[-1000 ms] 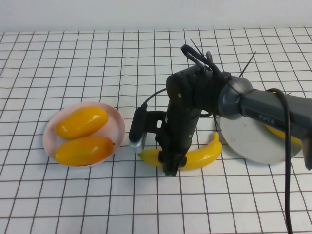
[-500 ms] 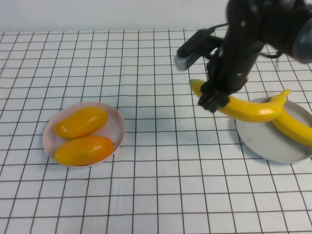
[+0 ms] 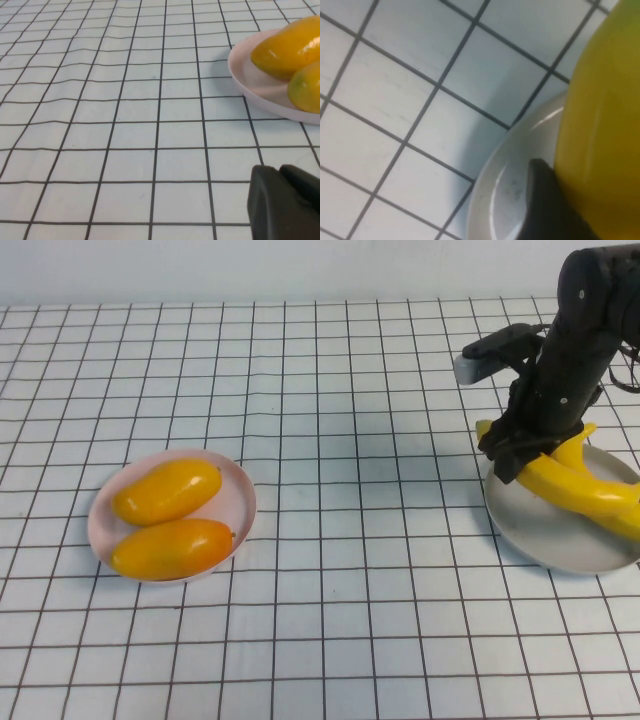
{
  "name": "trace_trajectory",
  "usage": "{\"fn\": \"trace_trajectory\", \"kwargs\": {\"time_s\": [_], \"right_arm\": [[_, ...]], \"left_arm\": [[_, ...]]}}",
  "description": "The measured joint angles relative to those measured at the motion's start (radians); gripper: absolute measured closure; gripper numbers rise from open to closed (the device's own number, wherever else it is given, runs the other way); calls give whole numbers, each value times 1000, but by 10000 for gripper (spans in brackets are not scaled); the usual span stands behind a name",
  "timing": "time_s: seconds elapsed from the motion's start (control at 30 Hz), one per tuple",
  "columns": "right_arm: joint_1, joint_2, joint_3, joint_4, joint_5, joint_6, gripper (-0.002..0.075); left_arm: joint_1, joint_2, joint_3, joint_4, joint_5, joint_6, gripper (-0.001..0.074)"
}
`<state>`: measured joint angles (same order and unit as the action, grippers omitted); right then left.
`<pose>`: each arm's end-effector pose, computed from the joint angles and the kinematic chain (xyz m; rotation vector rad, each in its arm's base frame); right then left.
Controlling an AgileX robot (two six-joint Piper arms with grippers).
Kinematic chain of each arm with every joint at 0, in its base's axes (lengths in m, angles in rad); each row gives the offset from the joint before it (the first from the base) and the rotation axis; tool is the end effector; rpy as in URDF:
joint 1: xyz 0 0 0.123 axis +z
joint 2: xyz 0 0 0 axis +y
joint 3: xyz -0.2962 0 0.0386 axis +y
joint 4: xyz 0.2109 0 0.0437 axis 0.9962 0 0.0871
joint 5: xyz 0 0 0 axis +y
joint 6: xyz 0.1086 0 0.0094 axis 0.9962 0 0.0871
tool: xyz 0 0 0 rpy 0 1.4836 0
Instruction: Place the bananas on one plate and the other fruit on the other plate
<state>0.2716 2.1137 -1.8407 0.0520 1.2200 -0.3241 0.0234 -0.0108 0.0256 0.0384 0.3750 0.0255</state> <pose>0.4020 0.1175 0.2345 -0.8533 2.8496 0.0684 0.0189 0.0020 0.1664 0.0258 1.8736 0.0715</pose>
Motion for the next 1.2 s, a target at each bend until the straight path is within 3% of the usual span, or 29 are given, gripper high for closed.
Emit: {"fn": "trace_trajectory", "kwargs": {"time_s": [0.07, 0.23, 0.33, 0.47, 0.73, 0.8, 0.97, 1.2], "right_arm": [[0, 14, 2, 4, 2, 4, 412], [0, 20, 2, 4, 4, 56, 292], [0, 20, 2, 4, 4, 108, 294], [0, 12, 2, 4, 4, 134, 380], [0, -126, 15, 13, 4, 139, 664], [0, -201, 47, 15, 2, 139, 706], [0, -443, 266, 64, -141, 126, 735], [0, -888, 685, 292, -485, -73, 740]], "left_arm": [[0, 0, 0, 0, 0, 0, 738], [0, 0, 0, 0, 0, 0, 738], [0, 0, 0, 0, 0, 0, 738], [0, 0, 0, 0, 0, 0, 738], [0, 0, 0, 0, 0, 0, 738], [0, 0, 0, 0, 0, 0, 738], [0, 0, 0, 0, 0, 0, 738], [0, 0, 0, 0, 0, 0, 738]]}}
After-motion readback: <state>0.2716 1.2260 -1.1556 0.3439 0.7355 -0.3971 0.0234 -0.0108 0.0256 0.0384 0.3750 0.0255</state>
